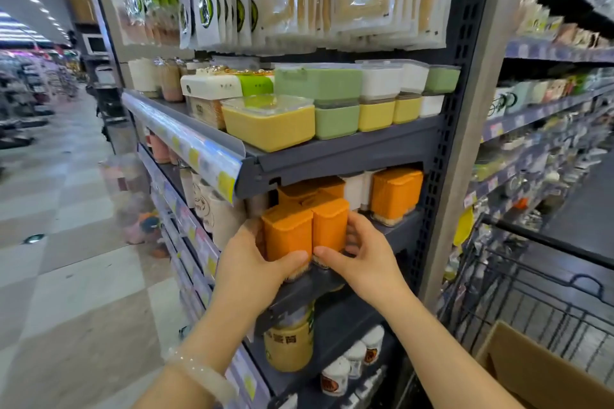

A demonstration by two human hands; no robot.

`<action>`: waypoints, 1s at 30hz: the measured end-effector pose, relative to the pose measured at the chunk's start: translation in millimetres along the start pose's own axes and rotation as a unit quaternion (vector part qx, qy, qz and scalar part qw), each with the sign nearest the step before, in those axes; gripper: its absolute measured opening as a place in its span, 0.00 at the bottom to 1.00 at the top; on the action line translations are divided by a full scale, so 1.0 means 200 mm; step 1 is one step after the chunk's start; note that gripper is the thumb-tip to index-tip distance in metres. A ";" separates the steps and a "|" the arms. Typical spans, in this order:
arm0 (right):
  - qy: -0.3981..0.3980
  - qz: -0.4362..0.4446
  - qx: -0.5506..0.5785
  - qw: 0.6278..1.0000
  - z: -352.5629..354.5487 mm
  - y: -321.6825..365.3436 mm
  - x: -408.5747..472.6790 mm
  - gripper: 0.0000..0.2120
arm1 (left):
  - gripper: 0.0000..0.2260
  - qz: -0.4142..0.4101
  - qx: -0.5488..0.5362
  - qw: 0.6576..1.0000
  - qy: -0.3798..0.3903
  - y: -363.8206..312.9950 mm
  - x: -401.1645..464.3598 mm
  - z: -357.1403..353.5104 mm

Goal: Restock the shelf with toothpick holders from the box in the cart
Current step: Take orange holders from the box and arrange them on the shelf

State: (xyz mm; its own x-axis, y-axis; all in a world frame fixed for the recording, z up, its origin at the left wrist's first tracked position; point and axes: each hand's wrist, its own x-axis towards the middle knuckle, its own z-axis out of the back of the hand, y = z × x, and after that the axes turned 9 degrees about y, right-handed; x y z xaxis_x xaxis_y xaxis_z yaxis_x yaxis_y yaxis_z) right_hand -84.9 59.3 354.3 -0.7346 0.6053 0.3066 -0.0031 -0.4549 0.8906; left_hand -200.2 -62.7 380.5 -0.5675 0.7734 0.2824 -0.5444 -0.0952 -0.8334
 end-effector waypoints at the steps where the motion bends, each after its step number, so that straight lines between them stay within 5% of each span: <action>1: -0.003 -0.001 -0.001 1.000 0.00 0.00 -0.01 0.25 | 0.23 0.004 -0.002 1.000 0.004 0.01 -0.01 0.00; 8: -0.021 -0.008 -0.011 1.000 -0.01 -0.01 0.00 0.29 | 0.27 0.036 0.017 0.999 0.007 0.01 -0.01 0.04; 14: -0.051 -0.011 -0.027 0.998 0.06 -0.02 0.01 0.27 | 0.20 0.019 0.069 0.997 0.011 -0.06 0.01 -0.06; 20: -0.064 -0.029 -0.046 0.996 0.19 -0.07 0.06 0.28 | 0.26 0.019 0.116 0.993 0.016 -0.11 0.10 -0.20; 30: -0.125 -0.038 -0.061 0.990 0.27 -0.14 0.13 0.29 | 0.27 0.013 0.145 0.988 -0.052 -0.15 0.16 -0.36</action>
State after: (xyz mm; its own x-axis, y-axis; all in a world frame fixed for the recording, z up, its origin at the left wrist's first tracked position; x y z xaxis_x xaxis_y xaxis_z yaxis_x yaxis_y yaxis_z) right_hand -67.0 122.0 354.9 -0.5376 0.7766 0.3284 -0.1448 -0.4687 0.8714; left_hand -157.2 10.5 380.7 -0.6358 0.7009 0.3234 -0.6749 -0.3014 -0.6735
